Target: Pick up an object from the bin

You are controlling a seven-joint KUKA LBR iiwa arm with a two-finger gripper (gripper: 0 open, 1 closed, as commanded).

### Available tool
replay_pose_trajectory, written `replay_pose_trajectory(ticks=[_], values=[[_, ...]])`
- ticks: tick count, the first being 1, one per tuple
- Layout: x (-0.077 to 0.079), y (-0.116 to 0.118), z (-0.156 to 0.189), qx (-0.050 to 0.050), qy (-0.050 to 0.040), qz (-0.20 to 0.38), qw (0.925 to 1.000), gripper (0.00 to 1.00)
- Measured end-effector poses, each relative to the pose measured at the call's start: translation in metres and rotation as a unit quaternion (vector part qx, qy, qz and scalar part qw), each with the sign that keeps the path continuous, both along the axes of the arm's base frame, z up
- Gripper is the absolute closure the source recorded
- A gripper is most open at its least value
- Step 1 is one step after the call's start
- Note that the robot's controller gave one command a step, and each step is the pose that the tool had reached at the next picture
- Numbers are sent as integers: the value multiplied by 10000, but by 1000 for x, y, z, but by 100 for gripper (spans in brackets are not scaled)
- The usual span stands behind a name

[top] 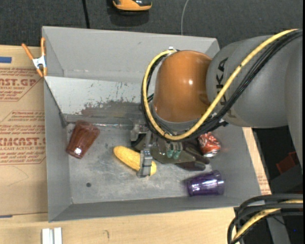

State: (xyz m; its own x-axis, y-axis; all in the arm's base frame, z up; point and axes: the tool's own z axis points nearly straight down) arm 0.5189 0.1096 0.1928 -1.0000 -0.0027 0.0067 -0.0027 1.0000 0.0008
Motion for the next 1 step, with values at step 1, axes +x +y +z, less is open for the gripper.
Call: replay_pose_trajectory(ticks=[1], values=[[1, -1, 5, 5, -37, -8, 10000, 0]])
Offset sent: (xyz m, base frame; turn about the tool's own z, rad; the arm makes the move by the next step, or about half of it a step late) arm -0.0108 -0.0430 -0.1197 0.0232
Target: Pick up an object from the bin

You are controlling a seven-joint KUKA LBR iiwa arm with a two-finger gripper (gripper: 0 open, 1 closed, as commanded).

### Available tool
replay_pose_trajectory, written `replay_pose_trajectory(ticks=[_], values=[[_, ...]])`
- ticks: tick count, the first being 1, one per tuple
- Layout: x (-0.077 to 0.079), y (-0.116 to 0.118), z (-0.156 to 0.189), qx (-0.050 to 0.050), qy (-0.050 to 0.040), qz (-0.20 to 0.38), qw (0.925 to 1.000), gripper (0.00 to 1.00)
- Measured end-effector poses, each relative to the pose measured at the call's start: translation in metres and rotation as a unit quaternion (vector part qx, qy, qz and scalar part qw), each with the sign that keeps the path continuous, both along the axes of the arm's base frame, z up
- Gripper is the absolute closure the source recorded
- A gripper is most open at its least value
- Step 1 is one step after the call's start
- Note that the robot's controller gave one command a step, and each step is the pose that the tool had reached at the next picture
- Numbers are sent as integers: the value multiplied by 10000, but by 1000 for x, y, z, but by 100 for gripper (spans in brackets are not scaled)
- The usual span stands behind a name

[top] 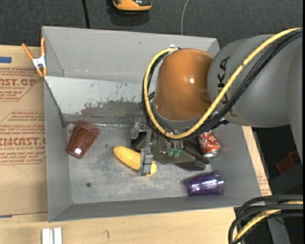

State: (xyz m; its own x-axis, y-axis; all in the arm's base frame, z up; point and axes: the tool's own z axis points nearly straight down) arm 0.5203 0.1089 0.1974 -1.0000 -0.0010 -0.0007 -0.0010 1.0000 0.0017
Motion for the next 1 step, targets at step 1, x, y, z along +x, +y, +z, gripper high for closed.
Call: replay_pose_trajectory(ticks=[1], values=[[-4, -17, -53, 7, -32, -37, 10000, 0]])
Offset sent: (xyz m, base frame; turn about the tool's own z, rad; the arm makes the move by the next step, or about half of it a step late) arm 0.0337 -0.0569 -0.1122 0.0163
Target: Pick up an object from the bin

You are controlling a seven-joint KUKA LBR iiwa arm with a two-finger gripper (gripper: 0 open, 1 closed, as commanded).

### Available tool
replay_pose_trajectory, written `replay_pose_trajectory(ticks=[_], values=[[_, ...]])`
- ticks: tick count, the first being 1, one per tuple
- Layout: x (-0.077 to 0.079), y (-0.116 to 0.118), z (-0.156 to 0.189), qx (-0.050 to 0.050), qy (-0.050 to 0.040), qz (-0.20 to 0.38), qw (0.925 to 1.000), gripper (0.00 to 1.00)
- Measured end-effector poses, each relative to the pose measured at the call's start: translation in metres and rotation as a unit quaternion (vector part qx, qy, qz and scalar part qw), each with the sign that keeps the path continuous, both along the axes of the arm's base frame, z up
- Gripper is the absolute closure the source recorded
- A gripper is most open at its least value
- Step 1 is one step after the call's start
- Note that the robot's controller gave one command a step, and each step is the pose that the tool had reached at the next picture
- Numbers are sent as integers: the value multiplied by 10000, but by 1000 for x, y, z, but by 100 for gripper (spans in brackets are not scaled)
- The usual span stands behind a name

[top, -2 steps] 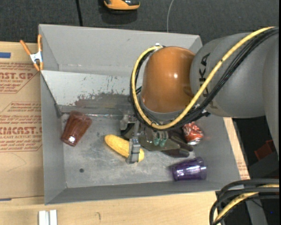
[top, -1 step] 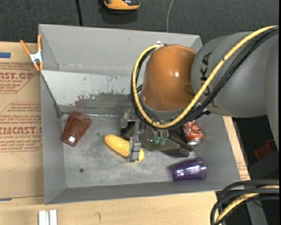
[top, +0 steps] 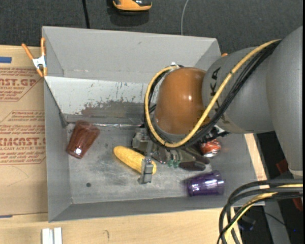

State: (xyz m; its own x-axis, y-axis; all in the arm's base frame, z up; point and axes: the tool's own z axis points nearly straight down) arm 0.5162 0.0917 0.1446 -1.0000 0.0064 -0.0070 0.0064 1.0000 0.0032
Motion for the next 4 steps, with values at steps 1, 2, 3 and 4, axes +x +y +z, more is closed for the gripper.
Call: replay_pose_trajectory(ticks=[1, 2, 3, 4], values=[[30, -31, -49, -11, 16, -24, 10000, 0], [46, -30, -71, -3, 14, -735, 9973, 100], [46, -30, -71, -2, 15, -736, 9973, 100], [40, -21, 46, -3, 26, -630, 9980, 100]])
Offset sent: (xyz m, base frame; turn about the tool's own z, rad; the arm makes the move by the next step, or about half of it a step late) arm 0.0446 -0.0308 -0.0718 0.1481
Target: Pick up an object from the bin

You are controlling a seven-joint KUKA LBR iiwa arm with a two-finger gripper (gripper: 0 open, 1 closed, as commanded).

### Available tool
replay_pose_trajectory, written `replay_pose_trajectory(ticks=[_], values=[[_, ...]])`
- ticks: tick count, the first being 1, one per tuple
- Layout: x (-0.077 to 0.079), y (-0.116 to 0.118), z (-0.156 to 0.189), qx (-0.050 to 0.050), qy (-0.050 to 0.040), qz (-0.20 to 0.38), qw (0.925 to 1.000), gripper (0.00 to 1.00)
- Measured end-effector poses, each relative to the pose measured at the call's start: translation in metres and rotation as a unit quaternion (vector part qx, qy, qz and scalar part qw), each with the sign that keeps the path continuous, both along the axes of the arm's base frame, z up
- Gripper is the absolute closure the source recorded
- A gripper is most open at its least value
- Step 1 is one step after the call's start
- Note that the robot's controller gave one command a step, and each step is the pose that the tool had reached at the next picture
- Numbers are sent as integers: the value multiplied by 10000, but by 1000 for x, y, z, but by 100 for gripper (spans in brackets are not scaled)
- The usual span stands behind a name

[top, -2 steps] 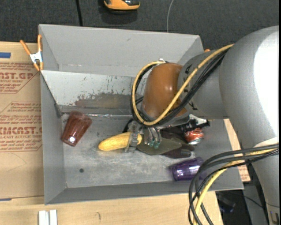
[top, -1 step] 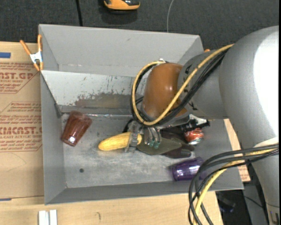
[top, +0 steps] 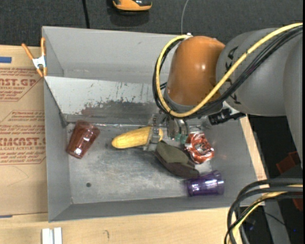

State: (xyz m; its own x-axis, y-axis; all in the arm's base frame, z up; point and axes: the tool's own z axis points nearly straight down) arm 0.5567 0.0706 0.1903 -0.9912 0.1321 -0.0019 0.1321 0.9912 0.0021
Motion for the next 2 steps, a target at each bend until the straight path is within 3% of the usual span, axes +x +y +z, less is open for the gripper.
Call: replay_pose_trajectory(ticks=[1, 2], values=[[0, 0, 0, 0, 1, 0, 10000, 100], [-6, -17, 46, -3, 23, -79, 10000, 100]])
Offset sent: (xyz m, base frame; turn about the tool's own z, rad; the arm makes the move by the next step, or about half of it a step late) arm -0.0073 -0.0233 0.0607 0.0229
